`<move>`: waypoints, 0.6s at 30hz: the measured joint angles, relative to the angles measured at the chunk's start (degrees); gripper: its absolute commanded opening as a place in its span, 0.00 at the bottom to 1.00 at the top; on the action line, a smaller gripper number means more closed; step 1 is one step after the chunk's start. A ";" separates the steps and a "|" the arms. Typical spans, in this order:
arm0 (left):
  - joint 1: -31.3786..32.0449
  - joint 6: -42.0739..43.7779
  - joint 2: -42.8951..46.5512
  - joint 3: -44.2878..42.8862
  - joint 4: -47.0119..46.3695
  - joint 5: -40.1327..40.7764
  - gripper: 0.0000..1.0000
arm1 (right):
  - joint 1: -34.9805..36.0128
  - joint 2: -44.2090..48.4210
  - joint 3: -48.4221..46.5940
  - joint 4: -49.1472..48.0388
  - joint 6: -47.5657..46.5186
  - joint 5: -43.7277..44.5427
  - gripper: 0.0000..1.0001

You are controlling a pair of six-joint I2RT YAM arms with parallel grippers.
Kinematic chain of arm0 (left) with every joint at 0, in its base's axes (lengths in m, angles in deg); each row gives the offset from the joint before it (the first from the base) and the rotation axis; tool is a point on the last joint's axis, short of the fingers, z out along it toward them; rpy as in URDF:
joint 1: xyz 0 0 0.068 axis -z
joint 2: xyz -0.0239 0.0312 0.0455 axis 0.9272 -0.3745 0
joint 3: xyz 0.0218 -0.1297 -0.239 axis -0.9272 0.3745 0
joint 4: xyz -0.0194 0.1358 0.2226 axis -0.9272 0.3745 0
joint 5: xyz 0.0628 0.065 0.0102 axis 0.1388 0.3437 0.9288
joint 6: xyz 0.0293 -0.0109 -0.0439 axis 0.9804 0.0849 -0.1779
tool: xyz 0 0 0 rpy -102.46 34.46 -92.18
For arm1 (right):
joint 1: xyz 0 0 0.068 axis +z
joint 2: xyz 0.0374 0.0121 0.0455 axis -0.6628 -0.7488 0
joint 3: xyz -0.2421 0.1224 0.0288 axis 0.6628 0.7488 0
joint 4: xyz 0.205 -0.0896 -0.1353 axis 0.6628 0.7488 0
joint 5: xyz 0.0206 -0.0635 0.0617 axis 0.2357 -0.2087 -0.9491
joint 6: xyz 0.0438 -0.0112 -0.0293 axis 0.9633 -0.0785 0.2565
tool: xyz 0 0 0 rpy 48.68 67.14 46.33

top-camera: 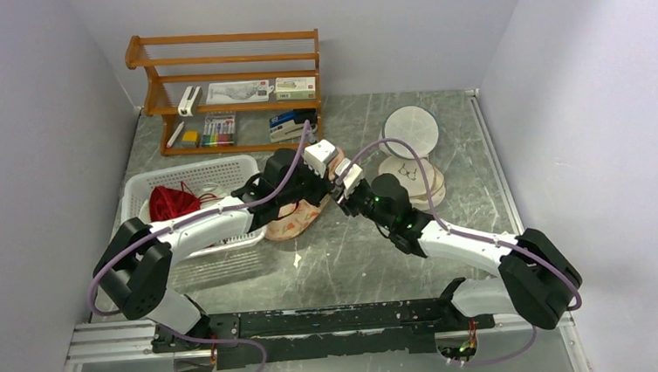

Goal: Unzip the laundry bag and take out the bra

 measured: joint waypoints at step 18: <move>-0.52 -0.44 -0.96 -0.76 0.26 -0.76 0.07 | 2.36 -0.94 -1.11 -3.69 -0.90 15.80 0.20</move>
